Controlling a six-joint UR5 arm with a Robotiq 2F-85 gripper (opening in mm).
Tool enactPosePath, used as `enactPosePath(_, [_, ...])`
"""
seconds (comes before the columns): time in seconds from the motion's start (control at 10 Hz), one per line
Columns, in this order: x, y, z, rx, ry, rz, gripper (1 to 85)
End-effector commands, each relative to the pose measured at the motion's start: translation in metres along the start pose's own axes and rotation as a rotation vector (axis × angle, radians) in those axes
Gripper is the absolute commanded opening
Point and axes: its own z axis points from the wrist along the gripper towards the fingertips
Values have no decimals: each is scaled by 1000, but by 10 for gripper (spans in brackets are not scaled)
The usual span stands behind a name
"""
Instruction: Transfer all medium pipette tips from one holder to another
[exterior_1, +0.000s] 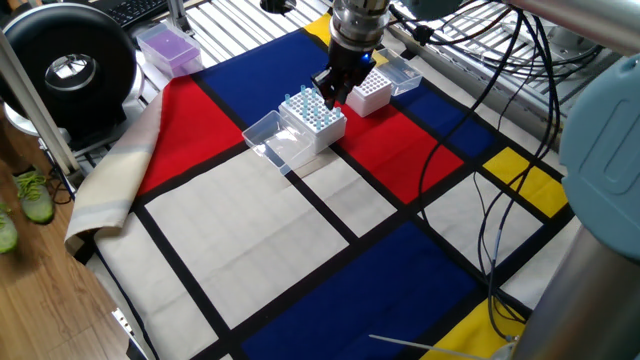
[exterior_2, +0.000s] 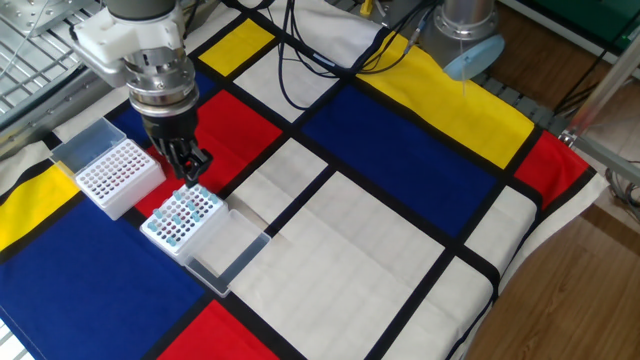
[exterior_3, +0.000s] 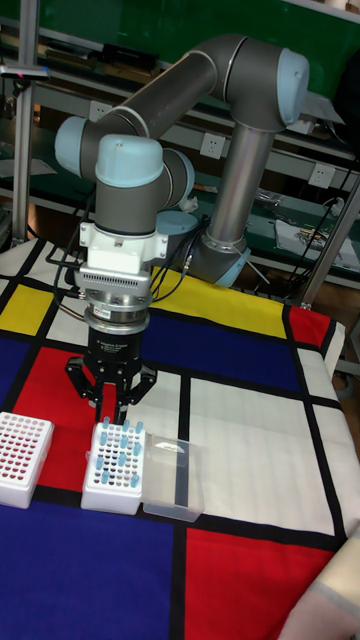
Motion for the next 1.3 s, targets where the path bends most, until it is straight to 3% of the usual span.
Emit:
enactPosePath(0.0, [2, 0, 1, -10, 4, 21, 280])
enactPosePath(0.2, [3, -1, -1, -9, 8, 24, 280])
enactPosePath(0.4, [3, -1, -1, -7, 8, 39, 227])
enactPosePath(0.6, [7, -11, -1, 33, 24, 58, 173])
enactPosePath(0.9, [18, -10, -1, 29, 65, 58, 177])
enactPosePath(1.1, [15, -11, -1, 34, 55, 57, 217])
enactPosePath(1.2, [20, -18, -2, 62, 72, 68, 223])
